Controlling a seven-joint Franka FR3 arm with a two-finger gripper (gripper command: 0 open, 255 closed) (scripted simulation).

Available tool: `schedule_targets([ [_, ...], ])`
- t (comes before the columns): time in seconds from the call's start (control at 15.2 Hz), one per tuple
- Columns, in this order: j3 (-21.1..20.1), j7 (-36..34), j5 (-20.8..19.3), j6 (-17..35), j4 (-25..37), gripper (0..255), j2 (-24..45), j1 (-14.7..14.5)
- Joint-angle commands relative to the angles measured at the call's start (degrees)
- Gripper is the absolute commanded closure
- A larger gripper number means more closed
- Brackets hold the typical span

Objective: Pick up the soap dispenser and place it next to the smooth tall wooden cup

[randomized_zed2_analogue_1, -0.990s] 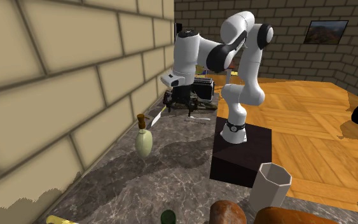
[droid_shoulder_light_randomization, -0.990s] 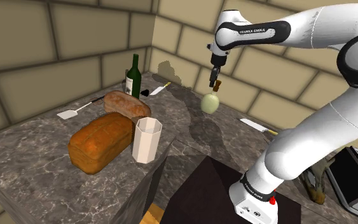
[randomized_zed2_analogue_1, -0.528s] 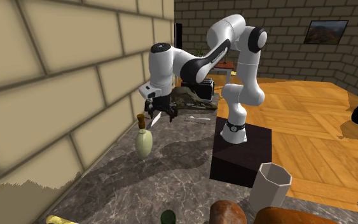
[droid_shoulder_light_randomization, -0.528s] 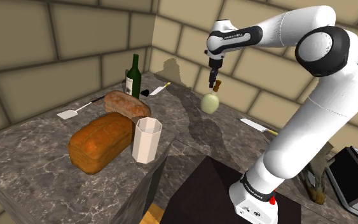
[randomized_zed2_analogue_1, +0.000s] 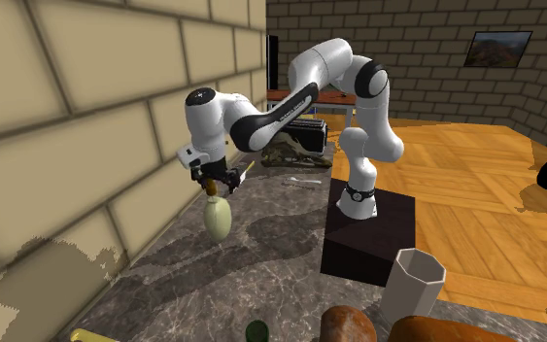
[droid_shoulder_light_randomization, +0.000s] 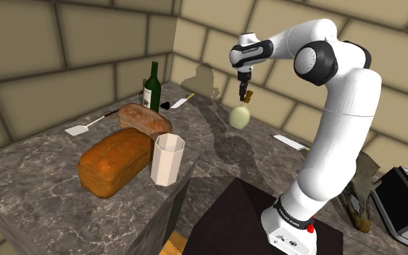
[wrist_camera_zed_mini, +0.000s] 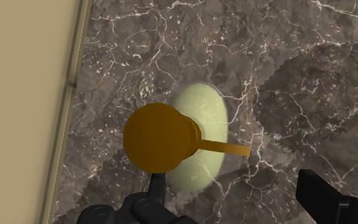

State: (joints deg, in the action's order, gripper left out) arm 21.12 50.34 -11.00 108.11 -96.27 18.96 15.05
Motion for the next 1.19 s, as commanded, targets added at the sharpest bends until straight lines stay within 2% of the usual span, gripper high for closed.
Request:
schedule_targets([
  [0.0, 0.1, 1.1, 0.3, -0.6, 2.9, 0, 2.8, 0.8],
  [0.46, 0.3, 1.0, 0.3, 4.8, -1.4, 0, 3.8, 1.6],
  [0.99, 0.3, 1.0, 0.3, 4.8, -1.4, 0, 3.8, 1.6],
  [1.06, 0.3, 1.0, 0.3, 4.8, -1.4, 255, 3.8, 1.6],
  [1.12, 0.3, 1.0, 0.3, 4.8, -1.4, 255, 3.8, 1.6],
])
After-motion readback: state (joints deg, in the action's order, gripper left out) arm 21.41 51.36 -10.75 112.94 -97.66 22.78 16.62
